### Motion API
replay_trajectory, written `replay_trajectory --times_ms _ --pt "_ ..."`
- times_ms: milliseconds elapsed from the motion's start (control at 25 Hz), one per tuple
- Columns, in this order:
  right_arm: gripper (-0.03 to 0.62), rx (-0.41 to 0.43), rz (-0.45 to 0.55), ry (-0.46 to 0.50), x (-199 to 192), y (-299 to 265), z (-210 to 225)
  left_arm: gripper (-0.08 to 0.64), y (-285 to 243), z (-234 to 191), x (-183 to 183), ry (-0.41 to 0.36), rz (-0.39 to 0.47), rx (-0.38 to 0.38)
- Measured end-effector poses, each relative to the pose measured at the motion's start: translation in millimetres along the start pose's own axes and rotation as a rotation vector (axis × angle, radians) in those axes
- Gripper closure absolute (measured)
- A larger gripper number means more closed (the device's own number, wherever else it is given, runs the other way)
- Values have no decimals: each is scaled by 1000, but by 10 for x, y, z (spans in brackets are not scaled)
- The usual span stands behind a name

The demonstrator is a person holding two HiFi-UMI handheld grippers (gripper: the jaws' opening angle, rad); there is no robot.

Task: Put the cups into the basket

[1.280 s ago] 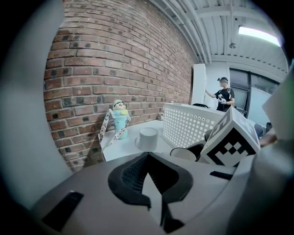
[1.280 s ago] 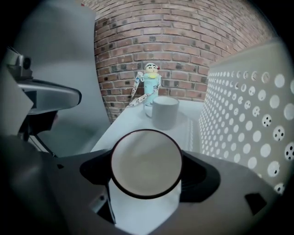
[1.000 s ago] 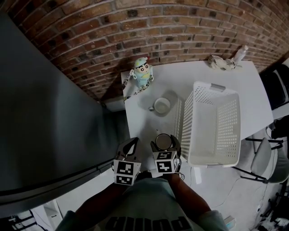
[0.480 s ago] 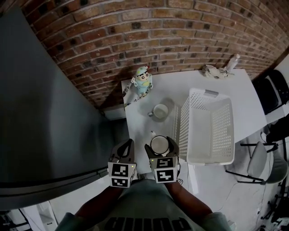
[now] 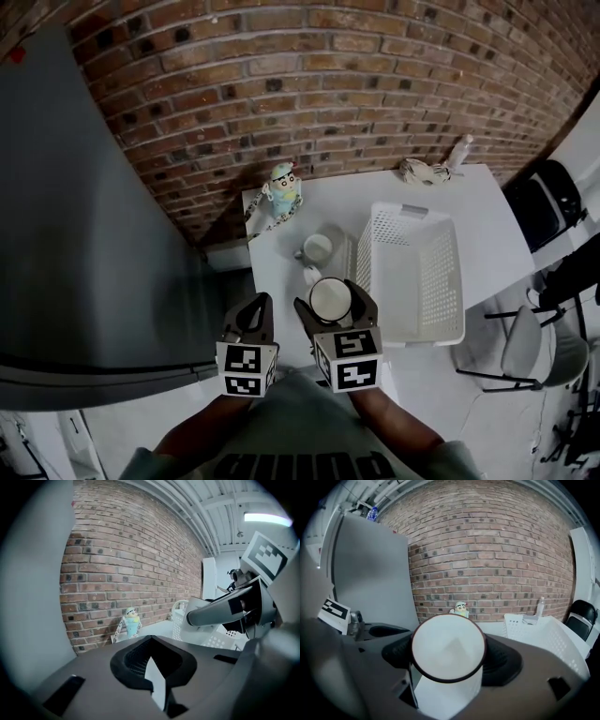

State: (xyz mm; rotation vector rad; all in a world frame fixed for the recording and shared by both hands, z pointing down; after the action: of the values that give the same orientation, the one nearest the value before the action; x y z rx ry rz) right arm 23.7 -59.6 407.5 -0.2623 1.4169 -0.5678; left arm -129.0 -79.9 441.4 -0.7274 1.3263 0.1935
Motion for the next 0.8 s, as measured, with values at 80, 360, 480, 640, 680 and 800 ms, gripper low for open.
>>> replay_trajectory --times_ms 80,360,480,640,680,800 --pt "200 -1 10 -4 77 86 98 552 -48 112 160 -28 23 -12" --pt "201 -60 71 -38 356 409 691 552 -382 576 635 -38 80 -92" --pt "199 -112 76 -49 392 461 1066 552 -583 784 760 -44 86 -121" --pt "200 -164 65 -65 370 428 1540 552 -848 1036 874 -49 83 -143" --pt "201 -174 61 -68 360 401 1648 552 -913 1087 894 -51 80 -147" --pt "200 -197 41 -81 313 284 1944 552 -1120 1198 907 -53 60 -149"
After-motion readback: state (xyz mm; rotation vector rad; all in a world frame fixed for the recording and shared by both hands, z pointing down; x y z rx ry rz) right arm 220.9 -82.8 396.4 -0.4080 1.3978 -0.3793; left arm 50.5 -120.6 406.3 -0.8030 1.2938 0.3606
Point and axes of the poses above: the fingertips, and each gripper's own axes: y backward along the fingers, z to its right, x out of its top, the point moved 7 cm from there along y, backward along the fingers, and after that the axes turned 6 degrees about -y, right-handed, at the moved point
